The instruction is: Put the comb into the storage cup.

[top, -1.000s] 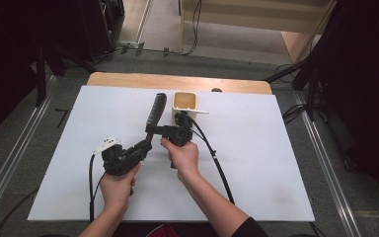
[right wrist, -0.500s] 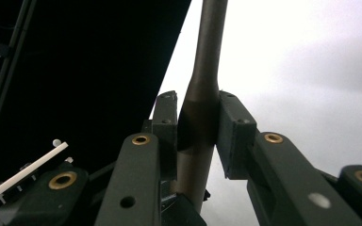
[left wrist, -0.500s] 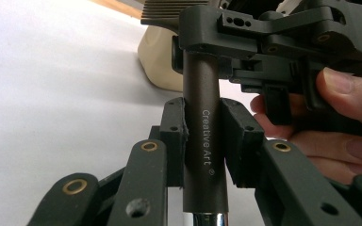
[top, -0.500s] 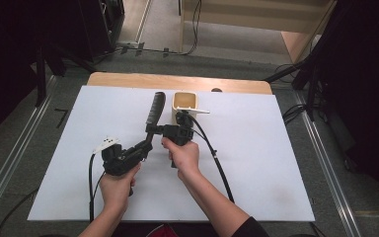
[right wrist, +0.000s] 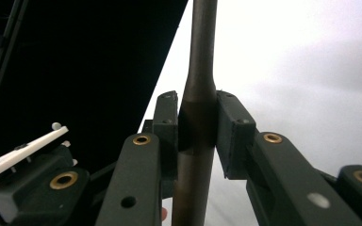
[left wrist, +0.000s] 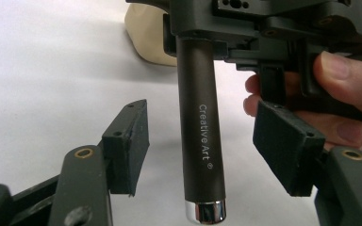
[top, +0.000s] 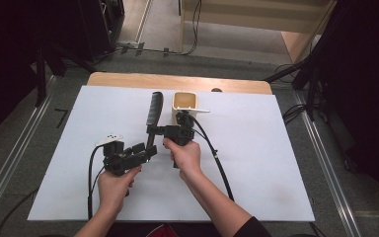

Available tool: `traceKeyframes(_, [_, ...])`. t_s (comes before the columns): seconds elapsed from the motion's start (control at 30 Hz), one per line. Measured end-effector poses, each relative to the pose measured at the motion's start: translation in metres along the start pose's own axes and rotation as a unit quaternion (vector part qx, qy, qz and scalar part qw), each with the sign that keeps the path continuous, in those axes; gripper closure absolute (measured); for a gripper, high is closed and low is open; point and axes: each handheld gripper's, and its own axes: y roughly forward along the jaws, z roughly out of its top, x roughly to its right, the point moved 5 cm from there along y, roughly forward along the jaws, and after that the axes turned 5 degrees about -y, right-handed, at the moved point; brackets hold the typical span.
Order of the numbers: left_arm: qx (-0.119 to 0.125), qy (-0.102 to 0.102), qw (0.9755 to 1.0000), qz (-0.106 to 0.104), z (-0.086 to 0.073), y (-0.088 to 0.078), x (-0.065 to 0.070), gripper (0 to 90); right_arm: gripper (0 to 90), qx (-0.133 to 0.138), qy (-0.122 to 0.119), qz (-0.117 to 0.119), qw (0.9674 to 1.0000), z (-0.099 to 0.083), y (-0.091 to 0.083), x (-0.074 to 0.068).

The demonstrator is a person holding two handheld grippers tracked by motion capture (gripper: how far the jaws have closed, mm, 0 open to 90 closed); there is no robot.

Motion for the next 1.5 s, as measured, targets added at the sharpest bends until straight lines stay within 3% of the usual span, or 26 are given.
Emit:
traceKeyframes(0.2, [-0.026, 0.014, 0.9996, -0.002, 0.001, 0.001, 0.004, 32.7, 70.2, -0.006, -0.007, -0.004, 1.0, 0.0, -0.004, 0.001])
traceKeyframes(0.33, [-0.056, 0.023, 0.9982, -0.008, -0.001, 0.002, 0.004, 28.5, 70.2, -0.006, -0.019, -0.008, 0.9998, 0.001, -0.008, 0.001])
traceKeyframes(0.63, [-0.088, 0.033, 0.9954, -0.016, -0.002, 0.0, 0.005, 27.1, 70.2, -0.008, -0.067, -0.026, 0.9974, 0.002, -0.02, 0.0])
traceKeyframes(0.73, [-0.096, 0.041, 0.9945, -0.004, -0.002, 0.0, 0.004, 27.1, 70.2, -0.009, -0.079, -0.031, 0.9964, 0.001, -0.024, -0.001])
traceKeyframes(0.83, [-0.113, 0.046, 0.9924, -0.018, -0.003, -0.002, 0.004, 27.1, 70.2, -0.011, -0.089, -0.033, 0.9954, 0.001, -0.027, -0.002])
traceKeyframes(1.07, [-0.144, 0.058, 0.9875, -0.026, -0.005, -0.006, 0.001, 27.1, 70.2, -0.011, -0.104, -0.03, 0.994, 0.0, -0.035, -0.001])
traceKeyframes(1.2, [-0.159, 0.085, 0.9833, -0.022, -0.006, -0.007, -0.001, 27.2, 70.2, -0.011, -0.108, -0.028, 0.9937, -0.001, -0.039, -0.001])
traceKeyframes(1.33, [-0.171, 0.099, 0.9793, -0.045, -0.006, -0.01, -0.003, 27.3, 70.2, -0.011, -0.113, -0.029, 0.9931, -0.003, -0.042, 0.0])
traceKeyframes(1.5, [-0.184, 0.133, 0.9736, -0.028, -0.007, -0.012, -0.006, 27.3, 70.2, -0.012, -0.121, -0.026, 0.9923, -0.006, -0.047, 0.0])
